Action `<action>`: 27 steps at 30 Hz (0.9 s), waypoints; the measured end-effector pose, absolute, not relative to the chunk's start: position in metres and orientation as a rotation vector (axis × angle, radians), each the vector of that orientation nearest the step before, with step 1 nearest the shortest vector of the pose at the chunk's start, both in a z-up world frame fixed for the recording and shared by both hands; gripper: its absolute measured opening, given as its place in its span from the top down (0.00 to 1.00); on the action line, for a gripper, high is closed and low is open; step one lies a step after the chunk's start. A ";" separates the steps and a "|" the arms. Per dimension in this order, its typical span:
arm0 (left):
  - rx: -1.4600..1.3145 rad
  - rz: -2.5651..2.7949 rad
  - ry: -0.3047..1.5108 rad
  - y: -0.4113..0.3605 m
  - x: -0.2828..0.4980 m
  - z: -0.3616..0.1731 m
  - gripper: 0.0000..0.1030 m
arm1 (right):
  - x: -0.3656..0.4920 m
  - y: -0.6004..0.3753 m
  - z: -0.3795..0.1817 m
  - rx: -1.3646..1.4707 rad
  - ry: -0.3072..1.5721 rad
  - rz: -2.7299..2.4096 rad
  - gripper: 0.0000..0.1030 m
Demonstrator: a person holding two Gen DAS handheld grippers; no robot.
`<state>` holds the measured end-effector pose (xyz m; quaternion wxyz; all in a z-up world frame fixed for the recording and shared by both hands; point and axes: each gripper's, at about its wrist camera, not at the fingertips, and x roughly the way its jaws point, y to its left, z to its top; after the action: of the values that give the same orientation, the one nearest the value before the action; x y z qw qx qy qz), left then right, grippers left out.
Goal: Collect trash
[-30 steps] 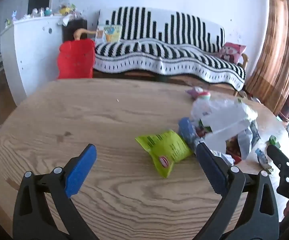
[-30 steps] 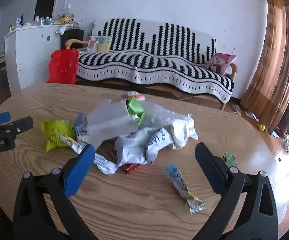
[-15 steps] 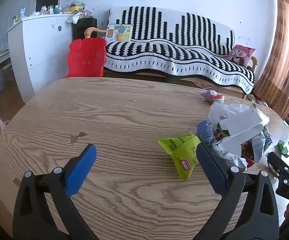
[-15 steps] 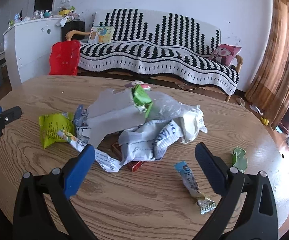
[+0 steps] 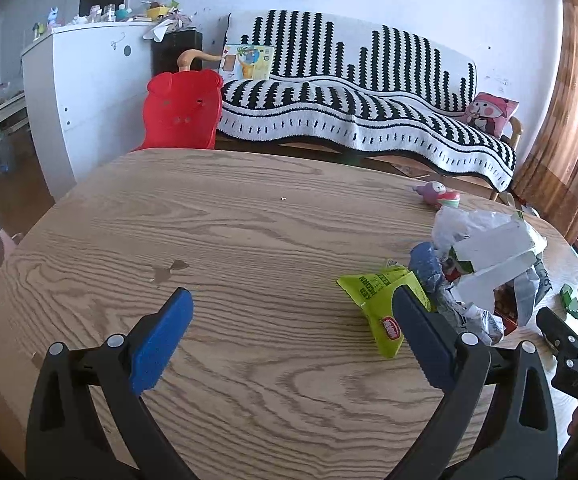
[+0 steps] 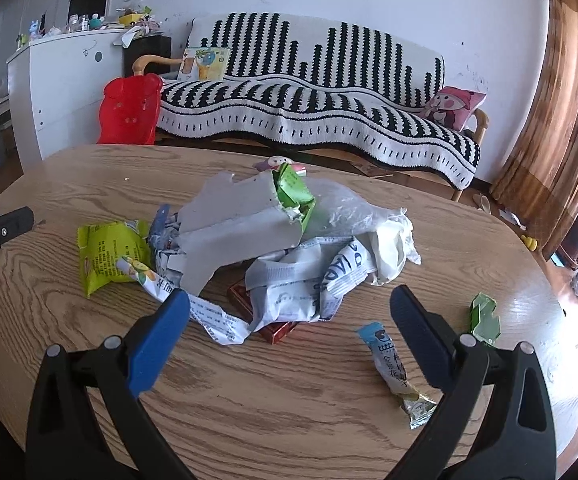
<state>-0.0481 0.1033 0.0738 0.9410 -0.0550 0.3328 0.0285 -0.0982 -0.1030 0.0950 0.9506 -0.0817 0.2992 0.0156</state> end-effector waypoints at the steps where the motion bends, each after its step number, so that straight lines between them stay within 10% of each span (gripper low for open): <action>1: -0.113 0.058 0.679 0.104 -0.048 0.074 0.06 | -0.098 -0.103 0.094 -0.166 0.608 0.032 0.06; 27: -0.106 0.058 0.692 0.099 -0.048 0.068 0.06 | -0.097 -0.105 0.094 -0.165 0.620 0.035 0.06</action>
<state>-0.0485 0.0986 0.0683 0.9390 -0.0517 0.3390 0.0282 -0.0966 -0.1048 0.0937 0.9489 -0.0810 0.3047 0.0171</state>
